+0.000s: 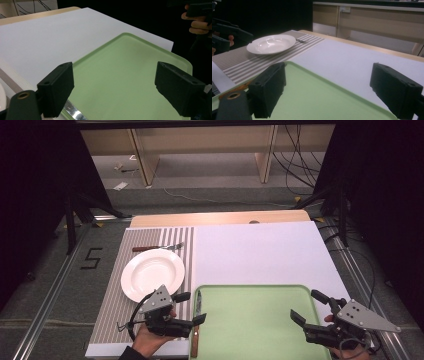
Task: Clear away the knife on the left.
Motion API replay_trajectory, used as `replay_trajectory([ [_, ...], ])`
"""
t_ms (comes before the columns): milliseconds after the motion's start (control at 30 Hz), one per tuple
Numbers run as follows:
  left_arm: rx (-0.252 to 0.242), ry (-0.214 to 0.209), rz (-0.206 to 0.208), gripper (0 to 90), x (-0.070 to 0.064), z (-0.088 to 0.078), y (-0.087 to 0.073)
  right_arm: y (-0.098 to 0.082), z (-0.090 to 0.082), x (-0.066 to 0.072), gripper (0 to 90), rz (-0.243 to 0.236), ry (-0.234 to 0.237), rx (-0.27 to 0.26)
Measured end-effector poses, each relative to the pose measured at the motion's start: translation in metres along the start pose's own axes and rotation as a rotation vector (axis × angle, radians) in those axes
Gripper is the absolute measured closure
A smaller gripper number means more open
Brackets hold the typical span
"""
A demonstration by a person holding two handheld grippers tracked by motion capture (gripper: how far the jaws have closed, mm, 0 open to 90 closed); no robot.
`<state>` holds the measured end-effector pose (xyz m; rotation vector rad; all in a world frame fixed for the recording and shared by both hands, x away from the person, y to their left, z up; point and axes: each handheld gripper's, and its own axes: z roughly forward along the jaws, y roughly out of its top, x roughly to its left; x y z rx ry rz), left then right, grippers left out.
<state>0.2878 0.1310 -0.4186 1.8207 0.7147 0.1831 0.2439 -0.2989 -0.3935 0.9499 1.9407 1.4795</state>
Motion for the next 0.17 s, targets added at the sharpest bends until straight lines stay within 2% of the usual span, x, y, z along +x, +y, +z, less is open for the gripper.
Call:
replay_trajectory([
  [167, 0.004, -0.013, 0.010, 15.6, -0.0036, 0.0032, -0.0004, 0.0001, 0.0000, 0.0004, 14.3, -0.001, 0.001, 0.005],
])
